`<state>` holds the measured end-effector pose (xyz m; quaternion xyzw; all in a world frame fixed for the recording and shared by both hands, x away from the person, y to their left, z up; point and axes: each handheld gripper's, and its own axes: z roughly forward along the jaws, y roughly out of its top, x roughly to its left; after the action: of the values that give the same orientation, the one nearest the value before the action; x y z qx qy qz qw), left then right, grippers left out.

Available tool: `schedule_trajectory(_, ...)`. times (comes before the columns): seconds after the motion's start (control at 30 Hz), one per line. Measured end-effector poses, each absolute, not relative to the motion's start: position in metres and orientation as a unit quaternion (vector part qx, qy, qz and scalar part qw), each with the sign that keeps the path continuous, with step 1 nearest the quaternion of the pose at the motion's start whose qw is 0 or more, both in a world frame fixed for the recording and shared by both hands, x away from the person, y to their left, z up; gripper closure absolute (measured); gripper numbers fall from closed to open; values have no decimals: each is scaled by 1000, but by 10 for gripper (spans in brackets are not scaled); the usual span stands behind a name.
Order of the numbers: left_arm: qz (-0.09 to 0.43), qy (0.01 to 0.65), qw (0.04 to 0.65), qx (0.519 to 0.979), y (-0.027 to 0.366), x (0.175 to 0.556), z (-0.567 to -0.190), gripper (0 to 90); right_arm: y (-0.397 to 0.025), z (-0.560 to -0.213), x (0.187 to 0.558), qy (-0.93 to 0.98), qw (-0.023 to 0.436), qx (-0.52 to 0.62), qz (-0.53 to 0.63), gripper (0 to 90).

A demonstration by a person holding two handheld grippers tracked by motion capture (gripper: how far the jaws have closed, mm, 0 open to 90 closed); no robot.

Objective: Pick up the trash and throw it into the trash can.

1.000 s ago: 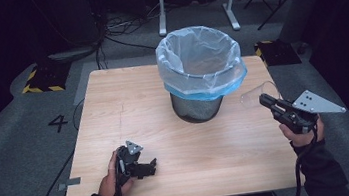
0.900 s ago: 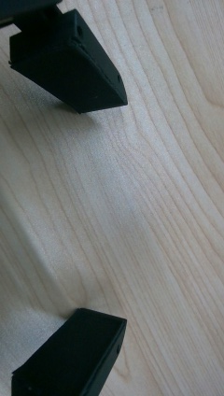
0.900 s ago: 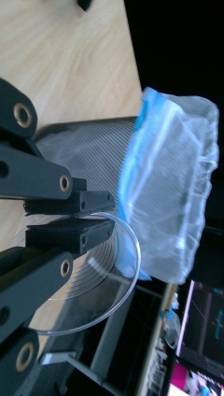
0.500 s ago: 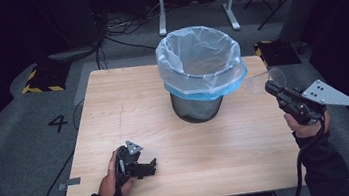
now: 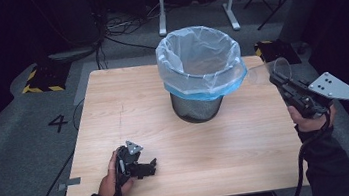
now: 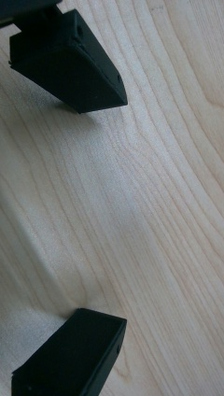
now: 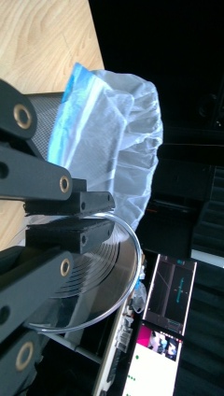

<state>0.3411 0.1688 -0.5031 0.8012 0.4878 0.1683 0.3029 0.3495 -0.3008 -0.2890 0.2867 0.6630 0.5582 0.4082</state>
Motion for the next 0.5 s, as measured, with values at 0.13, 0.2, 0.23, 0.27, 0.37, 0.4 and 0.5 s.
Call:
schedule_trajectory(0.13,168,488,303,802,169,341,-503,0,-300,-280,353,653,408,285,571,858)
schedule_trajectory(0.2,168,487,303,802,169,341,-503,0,-300,-280,354,651,408,284,573,858)
schedule_trajectory(0.23,168,487,303,802,169,341,-503,0,-299,-277,355,649,410,284,574,858)
schedule_trajectory(0.27,168,488,303,801,169,341,-503,0,-298,-276,355,649,412,283,574,858)
schedule_trajectory(0.37,168,487,303,802,169,341,-503,0,-296,-272,357,644,411,286,579,858)
schedule_trajectory(0.4,168,487,303,802,169,341,-503,0,-296,-271,359,644,412,281,580,858)
schedule_trajectory(0.5,168,487,303,802,169,341,-503,0,-294,-267,362,637,411,283,588,858)
